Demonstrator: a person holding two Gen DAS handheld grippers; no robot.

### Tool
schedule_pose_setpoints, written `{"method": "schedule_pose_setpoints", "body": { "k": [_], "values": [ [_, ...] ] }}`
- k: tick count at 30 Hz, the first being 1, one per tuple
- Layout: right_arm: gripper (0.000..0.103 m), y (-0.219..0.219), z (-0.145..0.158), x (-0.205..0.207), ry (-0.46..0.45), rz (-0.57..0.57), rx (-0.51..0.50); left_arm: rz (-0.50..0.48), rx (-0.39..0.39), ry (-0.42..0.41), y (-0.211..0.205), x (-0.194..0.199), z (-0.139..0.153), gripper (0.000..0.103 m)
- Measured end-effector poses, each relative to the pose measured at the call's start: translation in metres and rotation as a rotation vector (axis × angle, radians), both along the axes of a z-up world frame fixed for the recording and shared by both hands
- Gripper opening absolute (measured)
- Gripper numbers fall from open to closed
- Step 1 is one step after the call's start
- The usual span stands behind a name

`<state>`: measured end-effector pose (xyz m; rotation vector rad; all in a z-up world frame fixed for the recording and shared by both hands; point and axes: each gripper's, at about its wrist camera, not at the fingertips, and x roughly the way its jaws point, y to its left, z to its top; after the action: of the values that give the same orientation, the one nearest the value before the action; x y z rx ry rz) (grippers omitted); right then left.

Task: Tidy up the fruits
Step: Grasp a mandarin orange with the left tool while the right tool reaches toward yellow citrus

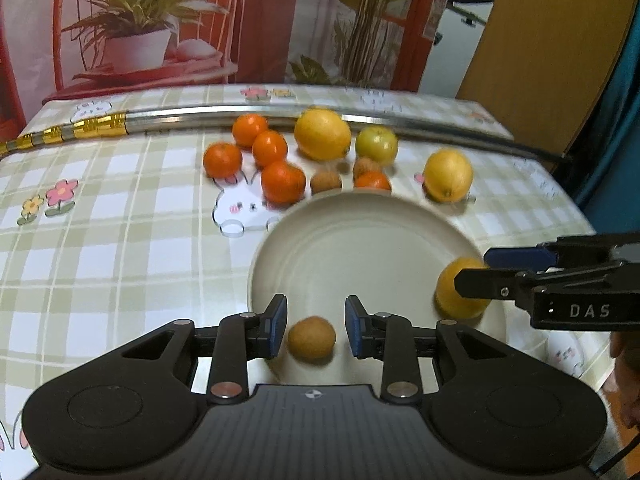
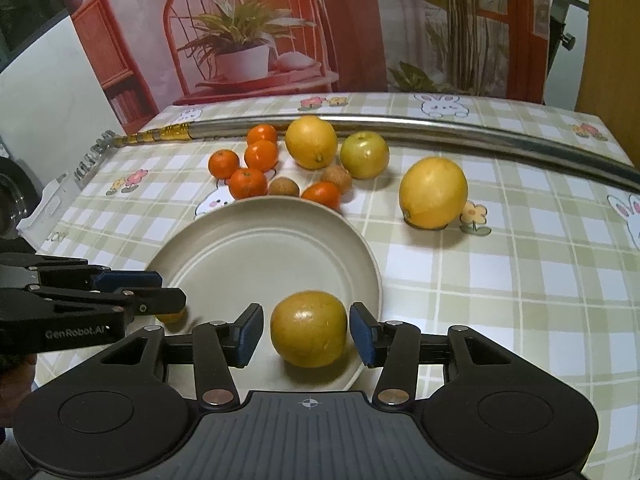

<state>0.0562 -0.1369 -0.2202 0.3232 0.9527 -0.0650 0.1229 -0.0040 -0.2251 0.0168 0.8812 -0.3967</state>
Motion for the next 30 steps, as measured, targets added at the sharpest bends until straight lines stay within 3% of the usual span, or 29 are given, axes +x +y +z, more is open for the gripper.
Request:
{"method": "schedule_pose_setpoints", "body": {
  "k": [9,16,22,30],
  "values": [
    [0.045,-0.027,0.039,0.004,-0.097,-0.048,-0.020,0.059,-0.063,-0.094,0.025,0.010,0.050,0.033],
    [0.045,-0.057,0.066,0.011,-0.173,-0.109,-0.035,0.097,-0.069,-0.181,0.042,0.021,0.082,0.033],
    [0.045,-0.069,0.065,0.021,-0.189,-0.136,-0.045,0.131,-0.011,-0.191,0.050,0.038,0.079,0.033],
    [0.045,-0.066,0.044,0.035,-0.150,-0.131,-0.025,0.144,-0.025,-0.084,0.058,0.072,0.052,0.033]
  ]
}}
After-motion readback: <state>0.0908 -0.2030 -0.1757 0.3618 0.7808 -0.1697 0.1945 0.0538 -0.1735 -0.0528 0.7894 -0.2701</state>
